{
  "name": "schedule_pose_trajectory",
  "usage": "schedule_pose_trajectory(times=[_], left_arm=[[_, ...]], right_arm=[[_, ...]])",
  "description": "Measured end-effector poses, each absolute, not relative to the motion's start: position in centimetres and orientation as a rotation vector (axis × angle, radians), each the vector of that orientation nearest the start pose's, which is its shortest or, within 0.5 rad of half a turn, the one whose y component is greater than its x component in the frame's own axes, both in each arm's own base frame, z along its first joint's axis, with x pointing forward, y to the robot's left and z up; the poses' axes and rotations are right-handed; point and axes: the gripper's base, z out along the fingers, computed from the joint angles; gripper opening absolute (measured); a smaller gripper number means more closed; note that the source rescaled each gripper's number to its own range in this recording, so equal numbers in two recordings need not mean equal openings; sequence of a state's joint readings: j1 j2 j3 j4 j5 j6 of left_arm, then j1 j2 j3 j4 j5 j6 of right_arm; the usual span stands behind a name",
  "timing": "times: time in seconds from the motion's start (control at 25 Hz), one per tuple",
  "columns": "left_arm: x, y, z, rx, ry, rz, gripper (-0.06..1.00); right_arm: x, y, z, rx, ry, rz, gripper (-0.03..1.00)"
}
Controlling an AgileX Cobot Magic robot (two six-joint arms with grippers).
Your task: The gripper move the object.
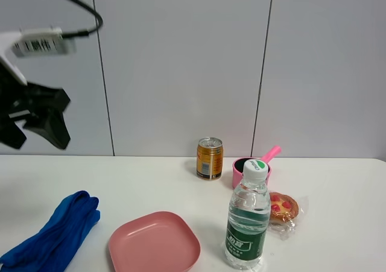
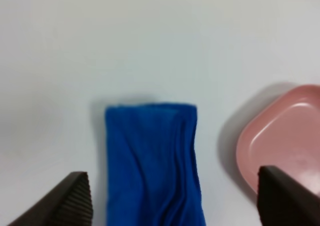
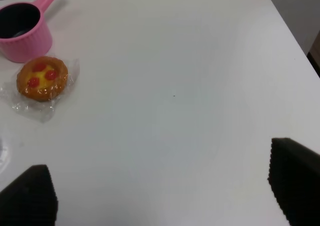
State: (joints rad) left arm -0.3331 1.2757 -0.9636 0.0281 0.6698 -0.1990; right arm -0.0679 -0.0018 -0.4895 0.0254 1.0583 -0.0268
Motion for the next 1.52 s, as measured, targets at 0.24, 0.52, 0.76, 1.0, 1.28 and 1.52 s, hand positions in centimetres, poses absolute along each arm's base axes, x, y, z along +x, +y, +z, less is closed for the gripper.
schedule_pose_trajectory(times=[0.24,0.52,0.76,1.0,1.28,1.52], left_arm=[[18.1,-5.1,37.8,0.287,2.219,-0.052,0.71],[9.1,0.0,40.8,0.111,2.117,0.097,0.84],[2.6,1.3,40.2,0.038,2.1,0.111,0.84],[-1.1,1.3,36.7,0.02,2.048,0.024,0.84],[-2.9,1.7,32.6,0.009,2.017,0.051,0.84],[-2.5,1.9,29.7,0.024,2.063,0.094,0.84]], right_arm=[[-0.4,0.2,27.5,0.041,2.05,-0.028,1.0],[-0.4,0.2,27.5,0.041,2.05,-0.028,1.0],[-0.4,0.2,27.5,0.041,2.05,-0.028,1.0],[-0.4,0.2,27.5,0.041,2.05,-0.028,1.0],[-0.4,0.2,27.5,0.041,2.05,-0.028,1.0],[-0.4,0.2,27.5,0.041,2.049,-0.029,1.0]])
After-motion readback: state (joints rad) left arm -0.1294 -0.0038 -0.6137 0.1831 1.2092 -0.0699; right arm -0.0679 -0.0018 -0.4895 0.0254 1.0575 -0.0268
